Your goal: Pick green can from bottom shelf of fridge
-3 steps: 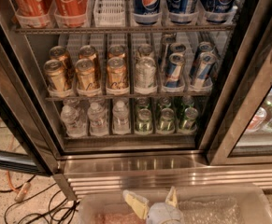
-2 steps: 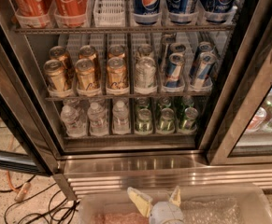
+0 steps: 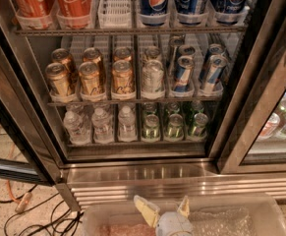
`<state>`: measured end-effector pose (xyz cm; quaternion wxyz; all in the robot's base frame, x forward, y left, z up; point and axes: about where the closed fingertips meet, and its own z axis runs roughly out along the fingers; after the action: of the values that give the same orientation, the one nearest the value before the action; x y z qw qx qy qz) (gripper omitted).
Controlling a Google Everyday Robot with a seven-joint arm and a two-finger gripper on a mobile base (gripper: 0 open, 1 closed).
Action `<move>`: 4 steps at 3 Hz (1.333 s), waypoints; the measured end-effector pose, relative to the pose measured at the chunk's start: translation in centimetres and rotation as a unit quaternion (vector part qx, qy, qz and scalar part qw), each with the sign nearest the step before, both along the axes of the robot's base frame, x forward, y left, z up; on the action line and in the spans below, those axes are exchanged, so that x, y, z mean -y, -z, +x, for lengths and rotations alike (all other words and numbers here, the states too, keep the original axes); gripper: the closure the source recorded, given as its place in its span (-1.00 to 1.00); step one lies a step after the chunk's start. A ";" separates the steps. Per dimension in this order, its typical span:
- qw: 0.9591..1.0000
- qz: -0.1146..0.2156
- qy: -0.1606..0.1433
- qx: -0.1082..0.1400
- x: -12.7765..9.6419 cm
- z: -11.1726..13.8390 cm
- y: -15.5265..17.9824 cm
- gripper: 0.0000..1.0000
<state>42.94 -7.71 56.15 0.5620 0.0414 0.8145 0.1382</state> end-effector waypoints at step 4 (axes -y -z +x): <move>0.971 -0.075 0.157 0.163 4.7 4.4 -3.3 -1.00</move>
Offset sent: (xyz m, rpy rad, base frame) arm 0.0410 -0.0365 0.0516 -0.1150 -0.3328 -0.2719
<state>47.38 -12.38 59.48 0.7034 0.1031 0.7032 -0.0081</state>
